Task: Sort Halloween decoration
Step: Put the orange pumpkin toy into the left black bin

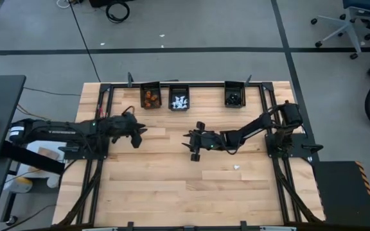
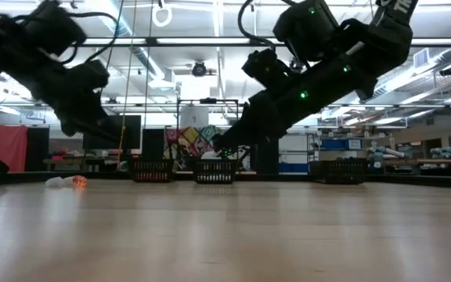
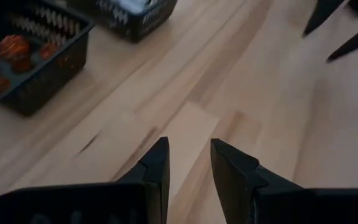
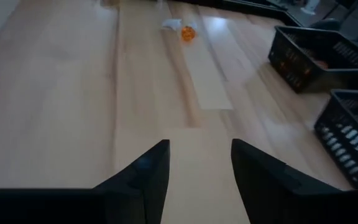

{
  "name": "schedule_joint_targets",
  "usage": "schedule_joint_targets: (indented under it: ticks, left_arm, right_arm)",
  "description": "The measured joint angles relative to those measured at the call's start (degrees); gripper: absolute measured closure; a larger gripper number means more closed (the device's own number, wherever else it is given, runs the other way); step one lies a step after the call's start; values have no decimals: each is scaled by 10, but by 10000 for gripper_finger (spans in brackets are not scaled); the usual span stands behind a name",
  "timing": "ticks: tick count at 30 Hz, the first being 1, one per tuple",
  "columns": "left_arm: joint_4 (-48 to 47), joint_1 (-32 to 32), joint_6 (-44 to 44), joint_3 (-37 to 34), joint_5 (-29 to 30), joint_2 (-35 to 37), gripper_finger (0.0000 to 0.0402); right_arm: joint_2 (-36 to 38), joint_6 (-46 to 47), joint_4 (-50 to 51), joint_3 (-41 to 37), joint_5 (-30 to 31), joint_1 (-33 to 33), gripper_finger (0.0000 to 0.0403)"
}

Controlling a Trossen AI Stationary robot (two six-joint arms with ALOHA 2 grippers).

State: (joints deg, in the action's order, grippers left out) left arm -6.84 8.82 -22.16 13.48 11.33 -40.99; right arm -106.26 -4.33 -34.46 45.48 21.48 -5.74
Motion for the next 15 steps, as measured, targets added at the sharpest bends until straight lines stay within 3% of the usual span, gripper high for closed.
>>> schedule_joint_targets:
  ticks: [9, 15]
  left_arm:
    - [-237, 35, 18, 157, 19, -157, 300]
    - [-327, 35, 62, 204, 20, -258, 254]
  right_arm:
    - [2, -42, 2, -22, -5, 23, 227]
    - [2, -71, 2, -23, -44, 41, 227]
